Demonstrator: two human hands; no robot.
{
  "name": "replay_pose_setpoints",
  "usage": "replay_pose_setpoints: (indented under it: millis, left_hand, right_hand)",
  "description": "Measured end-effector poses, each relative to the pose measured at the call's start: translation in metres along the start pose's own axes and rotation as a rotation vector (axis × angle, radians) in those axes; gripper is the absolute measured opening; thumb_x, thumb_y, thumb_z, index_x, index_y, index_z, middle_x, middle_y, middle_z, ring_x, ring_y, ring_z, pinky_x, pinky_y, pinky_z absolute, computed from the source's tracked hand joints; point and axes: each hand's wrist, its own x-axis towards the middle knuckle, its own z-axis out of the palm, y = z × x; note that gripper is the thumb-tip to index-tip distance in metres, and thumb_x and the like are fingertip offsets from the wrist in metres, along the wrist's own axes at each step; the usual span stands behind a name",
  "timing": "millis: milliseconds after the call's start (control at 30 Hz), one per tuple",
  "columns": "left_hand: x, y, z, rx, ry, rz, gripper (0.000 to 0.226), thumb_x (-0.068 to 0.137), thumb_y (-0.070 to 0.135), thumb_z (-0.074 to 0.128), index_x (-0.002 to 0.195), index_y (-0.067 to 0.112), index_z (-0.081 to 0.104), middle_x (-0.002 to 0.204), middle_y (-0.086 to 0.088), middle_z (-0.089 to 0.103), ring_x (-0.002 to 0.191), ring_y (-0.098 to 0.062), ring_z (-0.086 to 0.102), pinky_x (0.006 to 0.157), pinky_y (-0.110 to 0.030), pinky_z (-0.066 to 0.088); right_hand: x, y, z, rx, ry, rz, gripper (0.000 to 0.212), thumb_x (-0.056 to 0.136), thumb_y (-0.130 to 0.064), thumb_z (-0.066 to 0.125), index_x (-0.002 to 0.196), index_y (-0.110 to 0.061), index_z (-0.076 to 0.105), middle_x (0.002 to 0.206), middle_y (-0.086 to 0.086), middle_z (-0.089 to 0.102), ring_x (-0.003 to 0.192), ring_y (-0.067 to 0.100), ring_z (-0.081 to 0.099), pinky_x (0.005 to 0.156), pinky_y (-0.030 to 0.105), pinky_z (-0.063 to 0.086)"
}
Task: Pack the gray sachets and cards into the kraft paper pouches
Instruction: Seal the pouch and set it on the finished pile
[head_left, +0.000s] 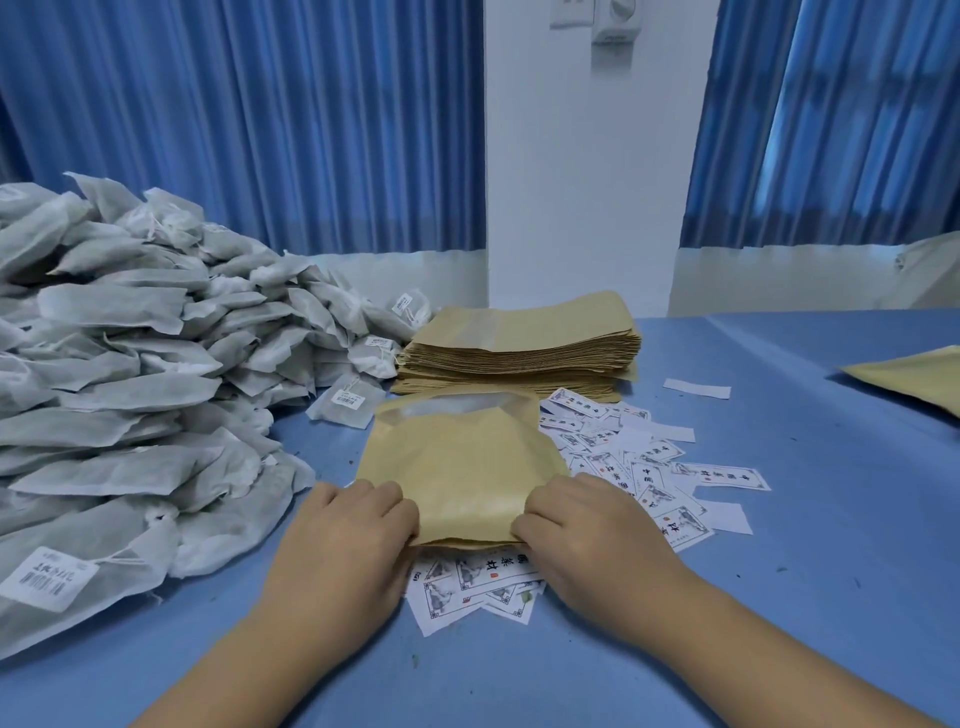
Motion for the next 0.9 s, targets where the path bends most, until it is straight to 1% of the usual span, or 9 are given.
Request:
replay_pose_setpoints:
  millis: [67,167,400,500,567,633,667,800,900]
  left_hand:
    - [0.005,0.011,0.002,0.011,-0.011,0.007,0.034,0.046,0.017,0.088,0.064,0.02,0.059,0.061,0.005,0.052,0.052,-0.022,0.053,0.049,-0.031,0.04]
    - [0.016,0.021,0.004,-0.015,0.034,0.066,0.034,0.046,0.015,0.09,0.056,0.017,0.057,0.055,0.004,0.049,0.047,-0.022,0.05,0.043,-0.03,0.041]
    - [0.021,0.021,0.004,-0.069,0.006,0.071,0.035,0.05,0.02,0.09,0.055,0.018,0.056,0.055,0.005,0.05,0.047,-0.021,0.052,0.045,-0.028,0.04]
    - [0.023,0.023,0.004,-0.089,0.04,0.071,0.024,0.06,0.026,0.082,0.065,0.019,0.059,0.062,0.006,0.053,0.053,-0.021,0.053,0.047,-0.031,0.043]
    - [0.027,0.026,0.004,-0.097,0.077,0.104,0.015,0.073,0.033,0.066,0.068,0.02,0.063,0.064,0.006,0.056,0.054,-0.021,0.055,0.047,-0.034,0.045]
    - [0.031,0.029,0.006,-0.095,0.107,0.139,0.026,0.08,0.033,0.048,0.064,0.018,0.062,0.061,0.004,0.054,0.051,-0.022,0.054,0.045,-0.032,0.044]
    - [0.032,0.029,0.006,-0.092,0.119,0.147,0.029,0.08,0.032,0.044,0.062,0.018,0.061,0.059,0.003,0.053,0.05,-0.022,0.053,0.043,-0.03,0.043]
    - [0.03,0.028,0.007,-0.091,0.147,0.174,0.027,0.077,0.024,0.042,0.056,0.016,0.058,0.055,0.003,0.049,0.046,-0.022,0.049,0.04,-0.028,0.039]
    - [0.029,0.028,0.007,-0.087,0.153,0.174,0.026,0.077,0.022,0.042,0.058,0.015,0.058,0.056,0.002,0.049,0.046,-0.022,0.048,0.04,-0.028,0.037]
  right_hand:
    - [0.001,-0.001,0.002,0.003,0.017,-0.022,0.018,0.06,-0.005,0.075,0.057,-0.013,0.06,0.058,0.0,0.051,0.053,0.022,0.048,0.047,0.028,0.041]
    - [0.0,-0.001,0.001,0.027,0.04,-0.034,0.019,0.063,-0.008,0.074,0.055,-0.013,0.058,0.057,0.001,0.049,0.053,0.022,0.047,0.047,0.027,0.038]
    - [0.0,0.0,-0.001,0.025,0.048,0.04,0.012,0.07,-0.007,0.072,0.063,-0.011,0.064,0.062,0.003,0.054,0.055,0.024,0.049,0.048,0.032,0.042]
    - [0.001,0.0,-0.002,0.03,0.076,0.055,0.011,0.073,-0.008,0.07,0.064,-0.011,0.064,0.062,0.003,0.055,0.055,0.024,0.049,0.048,0.032,0.042]
    - [0.002,-0.001,-0.002,0.031,0.084,0.048,0.012,0.073,-0.008,0.07,0.063,-0.011,0.065,0.062,0.003,0.054,0.054,0.024,0.048,0.048,0.031,0.041]
    - [0.002,-0.002,-0.003,0.037,0.094,0.041,0.014,0.072,-0.008,0.073,0.062,-0.011,0.064,0.06,0.003,0.053,0.053,0.024,0.047,0.047,0.031,0.039]
    - [0.002,-0.002,-0.003,0.044,0.097,0.042,0.015,0.073,-0.008,0.073,0.062,-0.01,0.063,0.06,0.003,0.053,0.053,0.024,0.046,0.046,0.031,0.039]
    - [0.0,-0.002,-0.004,0.048,0.085,0.059,0.017,0.078,-0.013,0.069,0.062,-0.011,0.064,0.061,0.003,0.055,0.054,0.024,0.048,0.047,0.032,0.041]
    - [0.001,-0.004,-0.005,0.04,0.08,0.057,0.016,0.076,-0.011,0.072,0.061,-0.011,0.064,0.06,0.003,0.054,0.053,0.024,0.048,0.046,0.032,0.041]
